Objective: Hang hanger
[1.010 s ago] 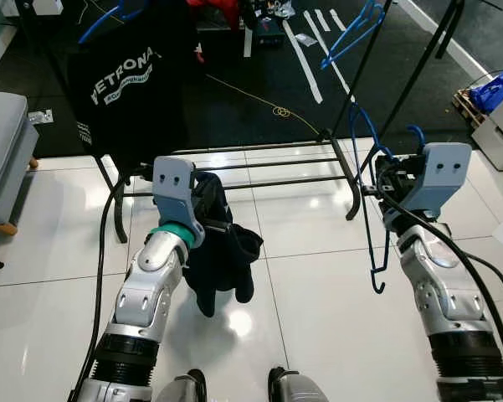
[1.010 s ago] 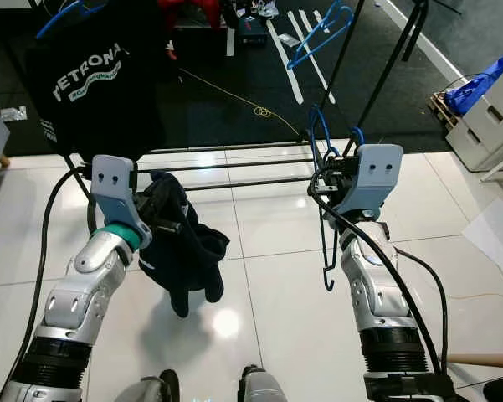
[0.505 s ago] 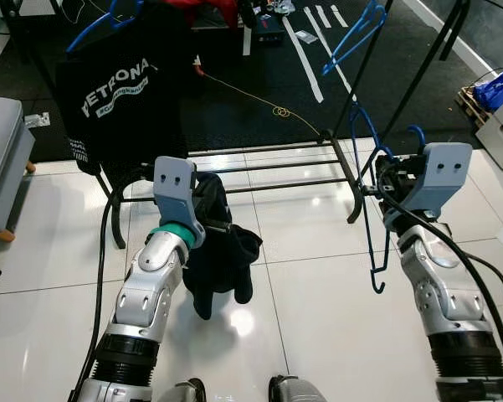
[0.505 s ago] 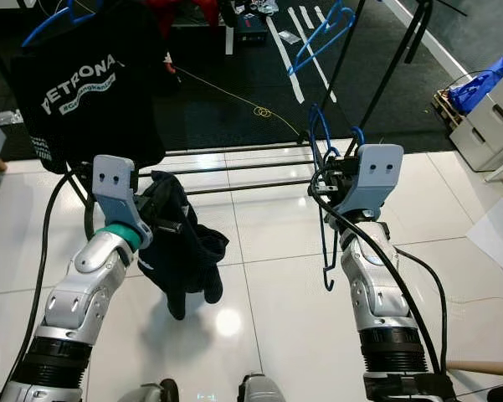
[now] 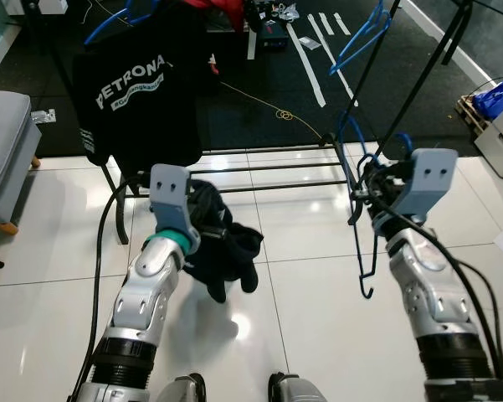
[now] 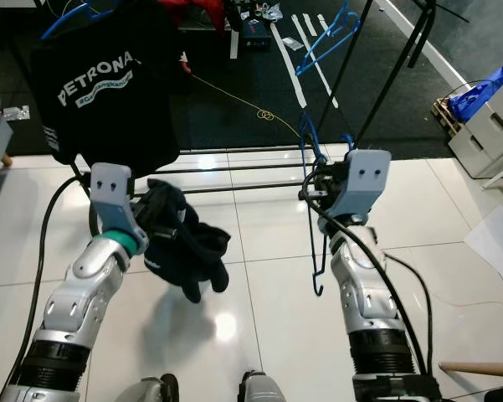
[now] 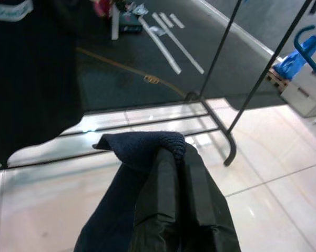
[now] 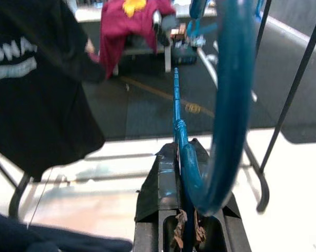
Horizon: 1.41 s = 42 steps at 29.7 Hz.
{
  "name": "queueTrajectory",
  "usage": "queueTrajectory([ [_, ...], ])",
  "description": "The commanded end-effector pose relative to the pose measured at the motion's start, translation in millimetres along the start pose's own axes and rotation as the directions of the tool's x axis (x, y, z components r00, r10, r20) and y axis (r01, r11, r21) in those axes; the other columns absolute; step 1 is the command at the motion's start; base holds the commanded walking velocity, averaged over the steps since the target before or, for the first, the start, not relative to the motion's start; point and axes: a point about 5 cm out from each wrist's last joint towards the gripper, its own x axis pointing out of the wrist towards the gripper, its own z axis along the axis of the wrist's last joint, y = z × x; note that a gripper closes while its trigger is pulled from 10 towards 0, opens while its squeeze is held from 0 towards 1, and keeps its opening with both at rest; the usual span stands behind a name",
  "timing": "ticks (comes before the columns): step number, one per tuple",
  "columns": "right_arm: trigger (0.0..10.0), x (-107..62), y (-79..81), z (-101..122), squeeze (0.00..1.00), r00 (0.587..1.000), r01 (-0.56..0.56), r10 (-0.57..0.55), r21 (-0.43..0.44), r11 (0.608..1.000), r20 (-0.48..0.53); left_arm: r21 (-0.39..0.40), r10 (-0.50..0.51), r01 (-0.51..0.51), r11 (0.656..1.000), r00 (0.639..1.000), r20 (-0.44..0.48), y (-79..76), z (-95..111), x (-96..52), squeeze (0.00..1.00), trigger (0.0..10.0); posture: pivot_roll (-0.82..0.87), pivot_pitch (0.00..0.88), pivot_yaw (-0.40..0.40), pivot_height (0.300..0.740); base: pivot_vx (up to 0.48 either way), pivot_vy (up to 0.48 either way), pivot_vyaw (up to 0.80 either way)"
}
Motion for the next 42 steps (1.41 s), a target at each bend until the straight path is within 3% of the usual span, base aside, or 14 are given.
queueTrajectory([
  [1, 10.0, -5.2, -4.3, -14.3, 0.00, 0.999, 0.015, -0.015, 0.002, 1.000, -0.047, 0.014, -0.001, 0.001, 1.000, 1.000, 0.009, 0.5, -2.0, -1.0, 0.00, 10.0, -0.08, 0.087, -0.003, 0.740, 0.000, 0.000, 0.00],
  [10, 10.0, -9.5, -6.5, -34.0, 0.00, 0.993, 0.034, -0.030, 0.034, 0.999, -0.116, 0.019, -0.003, 0.004, 1.000, 0.999, -0.049, 2.6, -17.3, -0.4, 0.00, 10.0, -0.07, 0.088, 0.013, 0.740, 0.000, 0.000, 0.00],
  [11, 10.0, -19.2, -1.9, -74.3, 0.00, 0.962, 0.012, -0.002, 0.034, 0.999, -0.274, 0.010, 0.017, -0.016, 1.000, 0.989, -0.146, 5.6, -46.4, -1.7, 0.00, 10.0, -0.08, 0.088, 0.023, 0.740, 0.000, 0.000, 0.00],
  [12, 10.0, -19.2, -1.9, -74.3, 0.00, 0.962, 0.012, -0.002, 0.034, 0.999, -0.274, 0.010, 0.017, -0.016, 1.000, 0.989, -0.146, 5.6, -46.4, -1.7, 0.00, 10.0, -0.08, 0.088, 0.023, 0.740, 0.000, 0.000, 0.00],
  [13, 10.0, -27.7, 0.5, -96.0, 0.00, 0.934, 0.000, 0.004, 0.011, 1.000, -0.357, 0.019, 0.034, -0.031, 0.999, 0.979, -0.200, 8.5, -62.2, -4.6, 0.00, 10.0, -0.08, 0.087, 0.027, 0.740, 0.000, 0.000, 0.00],
  [15, 10.0, -27.7, 0.5, -96.0, 0.00, 0.934, 0.000, 0.004, 0.011, 1.000, -0.357, 0.019, 0.034, -0.031, 0.999, 0.979, -0.200, 8.5, -62.2, -4.6, 0.00, 10.0, -0.08, 0.087, 0.027, 0.740, 0.000, 0.000, 0.00],
  [16, 10.0, -36.6, 3.5, -112.4, 0.00, 0.911, -0.017, 0.009, -0.015, 1.000, -0.411, 0.042, 0.065, -0.057, 0.998, 0.967, -0.245, 13.8, -76.2, -9.1, 0.00, 10.0, -0.08, 0.090, 0.023, 0.740, 0.000, 0.000, 0.00],
  [20, 10.0, -45.6, 11.4, -124.0, 0.00, 0.902, -0.037, 0.024, -0.021, 0.999, -0.432, 0.056, 0.118, -0.106, 0.993, 0.950, -0.290, 25.0, -91.7, -19.2, 0.00, 10.0, -0.07, 0.085, 0.008, 0.740, 0.000, 0.000, 0.00],
  [24, 10.0, -46.2, 23.5, -123.6, 0.00, 0.912, -0.096, 0.076, -0.029, 0.995, -0.403, 0.040, 0.176, -0.171, 0.984, 0.945, -0.275, 33.2, -96.2, -28.6, 0.00, 10.0, -0.05, 0.055, -0.019, 0.740, 0.000, 0.000, 0.00],
  [31, 10.0, -32.0, 29.4, -112.8, 0.00, 0.932, -0.150, 0.127, -0.042, 0.988, -0.341, 0.025, 0.211, -0.211, 0.977, 0.952, -0.223, 37.6, -91.3, -25.7, 0.00, 10.0, -0.05, 0.037, -0.023, 0.740, 0.000, 0.000, 0.00],
  [37, 10.0, -19.2, 21.6, -97.7, 0.00, 0.959, -0.114, 0.091, -0.072, 0.991, -0.267, 0.037, 0.196, -0.192, 0.981, 0.960, -0.198, 33.9, -88.8, -22.3, 0.00, 10.0, -0.06, 0.039, -0.021, 0.740, 0.000, 0.000, 0.00],
  [39, 10.0, -14.0, 13.7, -83.1, 0.00, 0.982, -0.078, 0.057, -0.109, 0.991, -0.180, 0.043, 0.193, -0.188, 0.981, 0.964, -0.181, 33.8, -85.3, -22.3, 0.00, 10.0, -0.06, 0.046, -0.011, 0.740, 0.000, 0.000, 0.00],
  [42, 10.0, -14.0, 13.7, -83.1, 0.00, 0.982, -0.078, 0.057, -0.109, 0.991, -0.180, 0.043, 0.193, -0.188, 0.981, 0.964, -0.181, 33.8, -85.3, -22.3, 0.00, 10.0, -0.06, 0.046, -0.011, 0.740, 0.000, 0.000, 0.00],
])
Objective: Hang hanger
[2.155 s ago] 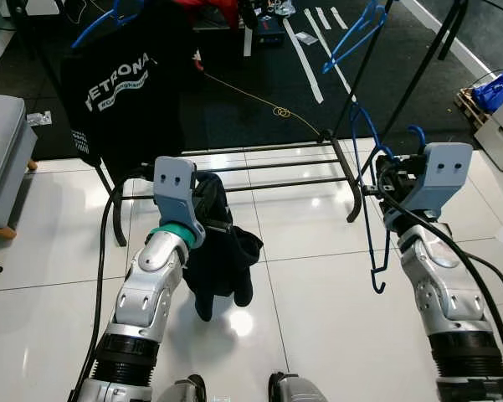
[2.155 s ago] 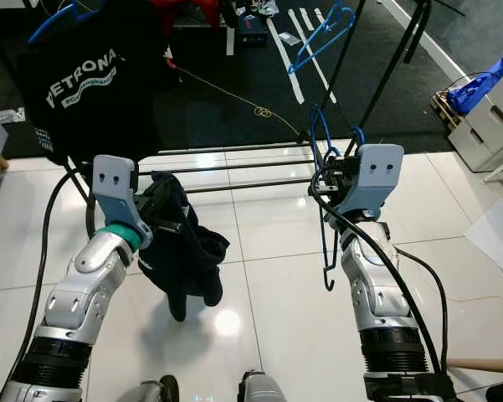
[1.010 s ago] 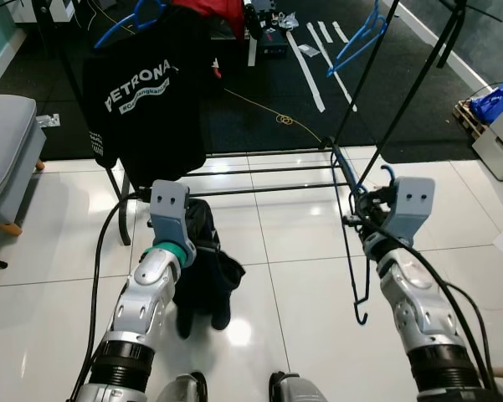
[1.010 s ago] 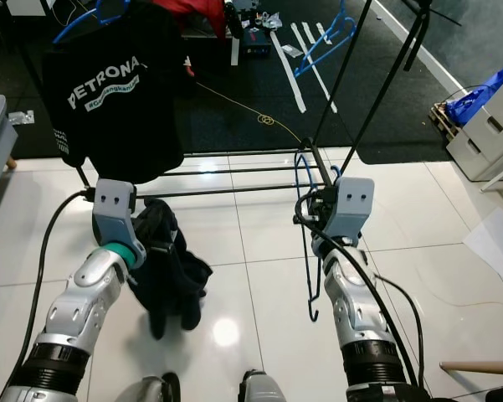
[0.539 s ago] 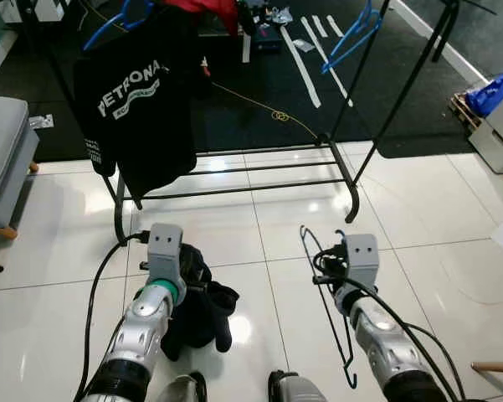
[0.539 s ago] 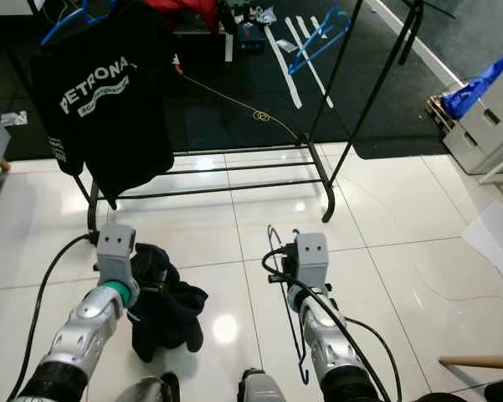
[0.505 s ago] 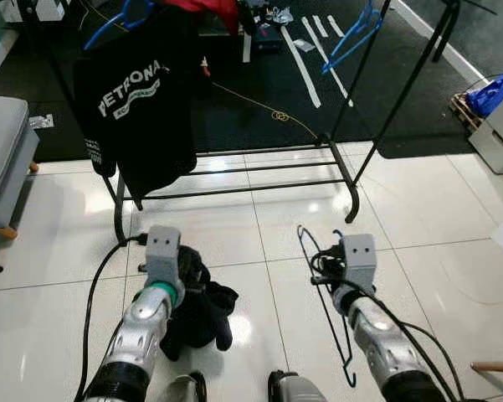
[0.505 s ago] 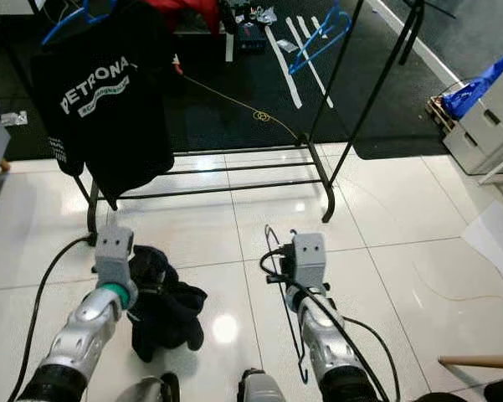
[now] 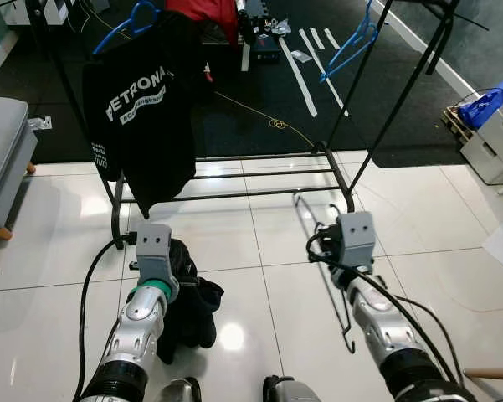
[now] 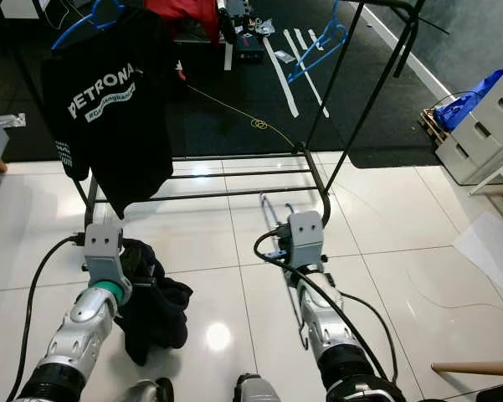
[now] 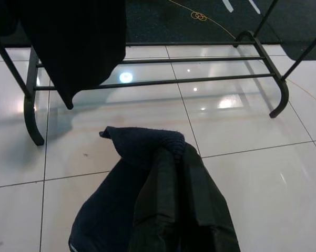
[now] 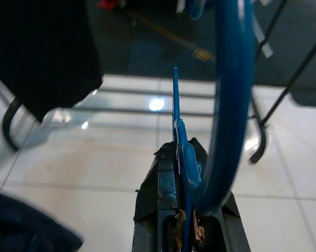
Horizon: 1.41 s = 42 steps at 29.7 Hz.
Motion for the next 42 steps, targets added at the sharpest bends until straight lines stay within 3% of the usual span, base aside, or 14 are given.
queueTrajectory([
  [1, 10.0, -1.7, -2.8, -0.5, 0.00, 1.000, 0.012, -0.012, -0.003, 1.000, 0.006, 0.006, -0.013, 0.013, 1.000, 0.999, 0.030, -3.9, 3.3, -0.5, 0.00, 10.0, -0.06, 0.046, -0.011, 0.740, 0.000, 0.000, 0.00],
  [8, 10.0, -1.1, -6.6, 5.0, 0.00, 0.999, 0.029, -0.029, -0.007, 1.000, 0.039, 0.005, -0.012, 0.012, 1.000, 0.999, 0.037, -3.6, 4.8, -0.6, 0.00, 10.0, -0.06, 0.047, -0.010, 0.740, 0.000, 0.000, 0.00],
  [10, 10.0, -1.0, -14.1, 16.9, 0.00, 0.994, 0.070, -0.070, -0.008, 0.997, 0.083, -0.001, -0.041, 0.041, 0.999, 0.996, 0.077, -5.9, 18.8, 3.6, 0.00, 10.0, -0.10, 0.059, 0.021, 0.740, 0.000, 0.000, 0.00],
  [16, 10.0, -4.5, -21.2, 19.2, 0.00, 0.992, 0.090, -0.090, 0.002, 0.996, 0.088, 0.018, -0.079, 0.077, 0.997, 0.992, 0.100, -14.3, 29.2, 10.2, 0.00, 10.0, -0.10, 0.069, 0.019, 0.740, 0.000, 0.000, 0.00],
  [30, 10.0, -2.9, -15.0, 15.9, 0.00, 0.996, 0.058, -0.058, -0.002, 0.998, 0.071, -0.006, -0.018, 0.019, 1.000, 0.991, 0.136, -2.0, 33.8, 5.6, 0.00, 10.0, -0.07, 0.030, -0.020, 0.740, 0.000, 0.000, 0.00],
  [42, 10.0, 3.2, -7.6, 26.4, 0.00, 0.995, 0.002, -0.001, -0.015, 1.000, 0.098, -0.002, -0.023, 0.023, 1.000, 0.991, 0.131, -3.4, 31.8, 6.3, 0.00, 10.0, -0.10, 0.039, 0.009, 0.740, 0.000, 0.000, 0.00],
])
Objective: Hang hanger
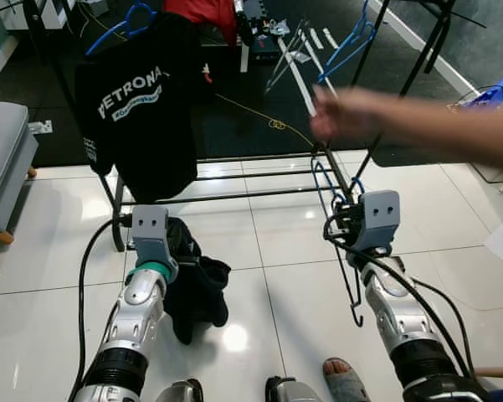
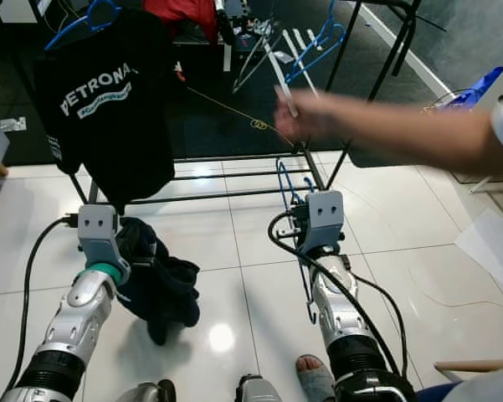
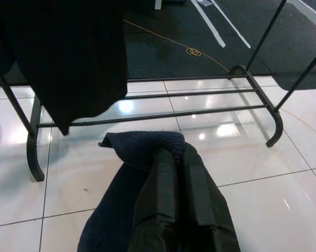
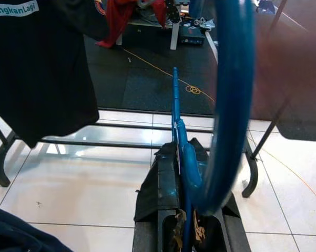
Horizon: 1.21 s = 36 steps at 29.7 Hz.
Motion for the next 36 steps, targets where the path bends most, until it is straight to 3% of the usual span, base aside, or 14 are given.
queueTrajectory([
  [1, 10.0, -3.5, 1.2, -4.8, 0.00, 1.000, -0.001, 0.001, 0.001, 1.000, -0.024, -0.001, -0.022, 0.022, 1.000, 1.000, 0.012, -3.7, 0.8, -0.1, 0.00, 10.0, -0.10, 0.043, 0.014, 0.740, 0.000, 0.000, 0.00],
  [8, 10.0, -13.9, 1.8, -10.8, 0.00, 0.999, 0.013, -0.012, 0.013, 1.000, -0.031, 0.003, -0.055, 0.055, 0.998, 0.998, 0.005, -11.0, -1.1, -1.4, 0.00, 10.0, -0.11, 0.047, 0.026, 0.740, 0.000, 0.000, 0.00],
  [16, 10.0, -9.4, 6.7, -4.6, 0.00, 1.000, -0.005, 0.005, -0.040, 0.999, -0.001, 0.011, -0.059, 0.059, 0.998, 0.998, 0.009, -11.3, 0.4, -1.1, 0.00, 10.0, -0.09, 0.051, 0.023, 0.740, 0.000, 0.000, 0.00],
  [28, 10.0, -6.6, 13.0, -3.6, 0.00, 1.000, -0.017, 0.017, 0.002, 1.000, 0.000, 0.006, -0.041, 0.041, 0.999, 0.999, 0.009, -6.1, 0.0, -4.8, 0.00, 10.0, -0.08, 0.057, 0.005, 0.740, 0.000, 0.000, 0.00],
  [36, 10.0, -7.4, 10.3, -1.7, 0.00, 1.000, -0.011, 0.011, 0.022, 1.000, 0.005, 0.012, -0.054, 0.054, 0.998, 0.998, 0.031, -12.7, 6.1, -2.3, 0.00, 10.0, -0.09, 0.059, 0.007, 0.740, 0.000, 0.000, 0.00],
])
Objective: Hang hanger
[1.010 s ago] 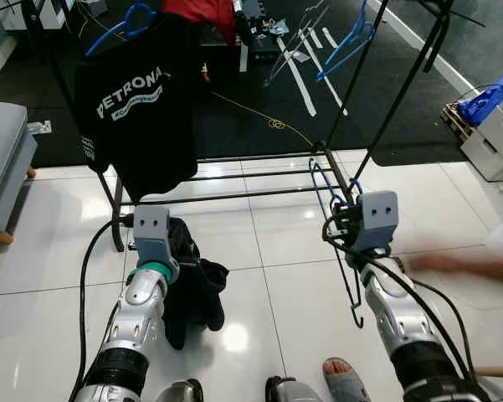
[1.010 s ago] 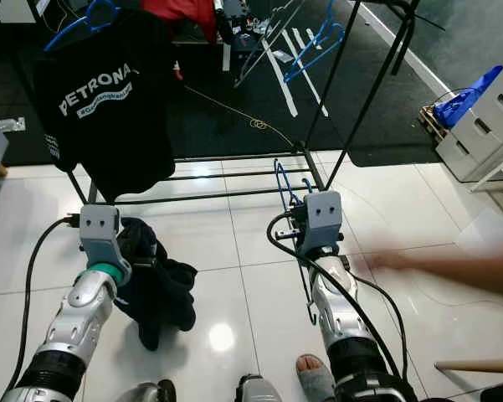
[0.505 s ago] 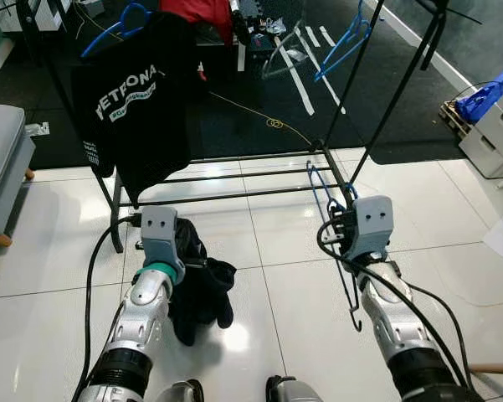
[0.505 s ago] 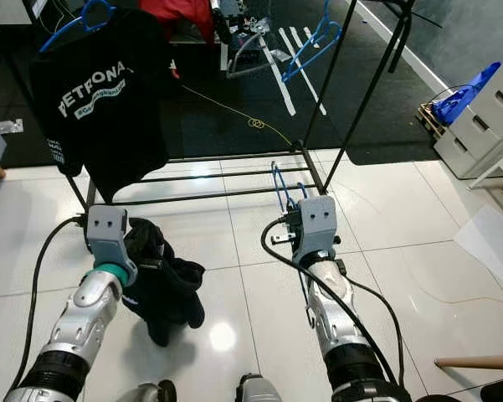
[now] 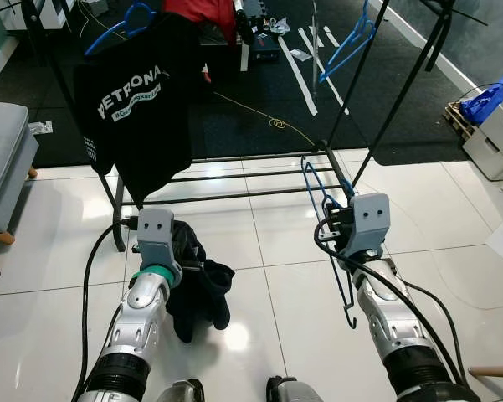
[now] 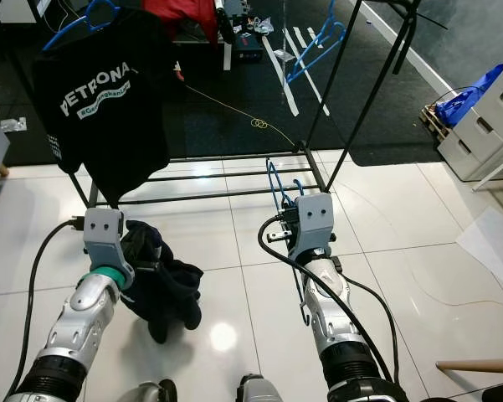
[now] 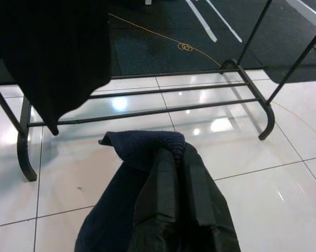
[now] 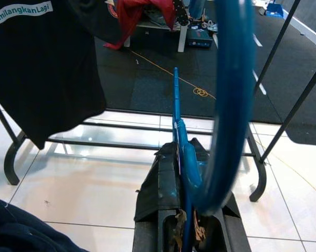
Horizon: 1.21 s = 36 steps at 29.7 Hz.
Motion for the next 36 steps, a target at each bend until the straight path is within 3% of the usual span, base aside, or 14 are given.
queueTrajectory([
  [1, 10.0, -3.5, -4.4, -2.5, 0.00, 1.000, 0.019, -0.019, 0.025, 1.000, -0.009, 0.009, -0.020, 0.019, 1.000, 0.999, 0.047, -6.0, 10.9, 2.5, 0.00, 10.0, -0.09, 0.062, 0.009, 0.740, 0.000, 0.000, 0.00],
  [36, 10.0, -4.3, -10.0, -2.7, 0.00, 0.999, 0.038, -0.038, 0.042, 0.998, -0.011, -0.013, -0.057, 0.058, 0.998, 0.995, 0.077, -12.1, 23.0, 4.0, 0.00, 10.0, -0.08, 0.071, 0.011, 0.740, 0.000, 0.000, 0.00],
])
